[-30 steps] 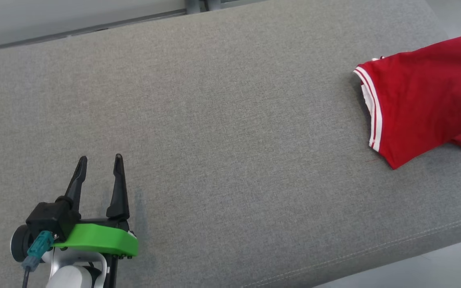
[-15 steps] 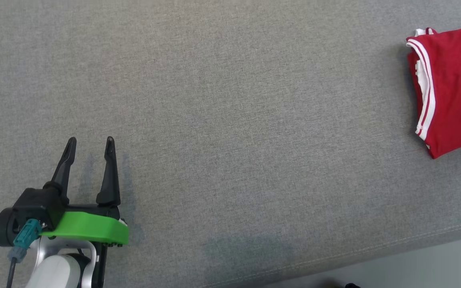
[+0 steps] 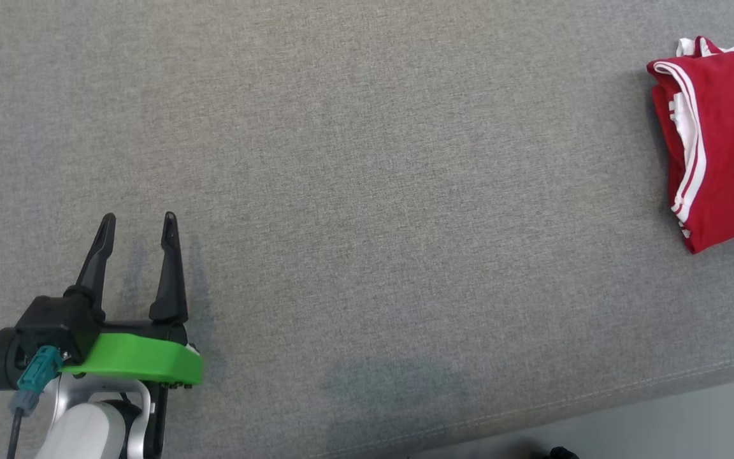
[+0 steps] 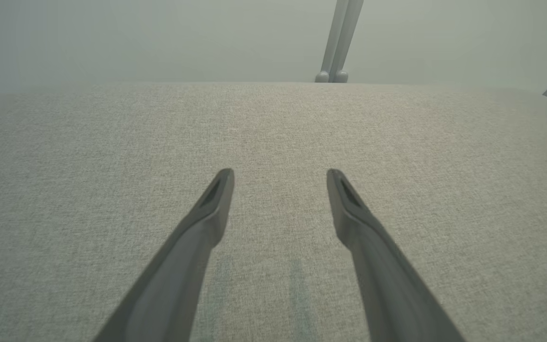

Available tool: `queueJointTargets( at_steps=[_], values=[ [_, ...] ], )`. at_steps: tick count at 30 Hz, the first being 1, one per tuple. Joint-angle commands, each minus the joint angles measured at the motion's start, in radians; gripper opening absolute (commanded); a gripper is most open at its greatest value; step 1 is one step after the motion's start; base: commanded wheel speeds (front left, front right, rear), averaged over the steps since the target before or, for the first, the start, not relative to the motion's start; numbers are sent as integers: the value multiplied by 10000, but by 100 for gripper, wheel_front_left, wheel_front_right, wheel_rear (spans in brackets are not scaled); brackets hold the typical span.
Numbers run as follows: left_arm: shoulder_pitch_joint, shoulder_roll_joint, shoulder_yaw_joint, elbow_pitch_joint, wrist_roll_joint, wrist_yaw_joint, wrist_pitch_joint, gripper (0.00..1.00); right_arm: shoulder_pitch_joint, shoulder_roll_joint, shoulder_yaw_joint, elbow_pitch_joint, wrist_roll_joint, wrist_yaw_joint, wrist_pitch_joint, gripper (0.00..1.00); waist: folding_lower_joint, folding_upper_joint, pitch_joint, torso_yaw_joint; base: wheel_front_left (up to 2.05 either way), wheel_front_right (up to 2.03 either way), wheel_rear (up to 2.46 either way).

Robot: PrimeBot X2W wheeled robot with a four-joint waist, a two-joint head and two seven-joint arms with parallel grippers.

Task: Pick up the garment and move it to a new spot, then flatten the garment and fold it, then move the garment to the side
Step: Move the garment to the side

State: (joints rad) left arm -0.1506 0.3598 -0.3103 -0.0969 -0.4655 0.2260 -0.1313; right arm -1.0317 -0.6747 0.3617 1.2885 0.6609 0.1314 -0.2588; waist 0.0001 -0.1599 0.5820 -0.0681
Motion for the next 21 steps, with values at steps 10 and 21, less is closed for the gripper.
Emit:
queueJointTargets(
  at_steps=[10,21],
  values=[
    [-255,-179,-153,262,-84,-149,-349,100,-363,996,-2110,-442,-2754,-15,-43,100,-1,0,-757,-379,0,0,0],
    [-366,-585,-259,1003,-273,-324,-835,100,881,2353,-3918,-2341,-4739,-15,-45,100,-1,0,-2249,-443,0,0,0]
  ],
)
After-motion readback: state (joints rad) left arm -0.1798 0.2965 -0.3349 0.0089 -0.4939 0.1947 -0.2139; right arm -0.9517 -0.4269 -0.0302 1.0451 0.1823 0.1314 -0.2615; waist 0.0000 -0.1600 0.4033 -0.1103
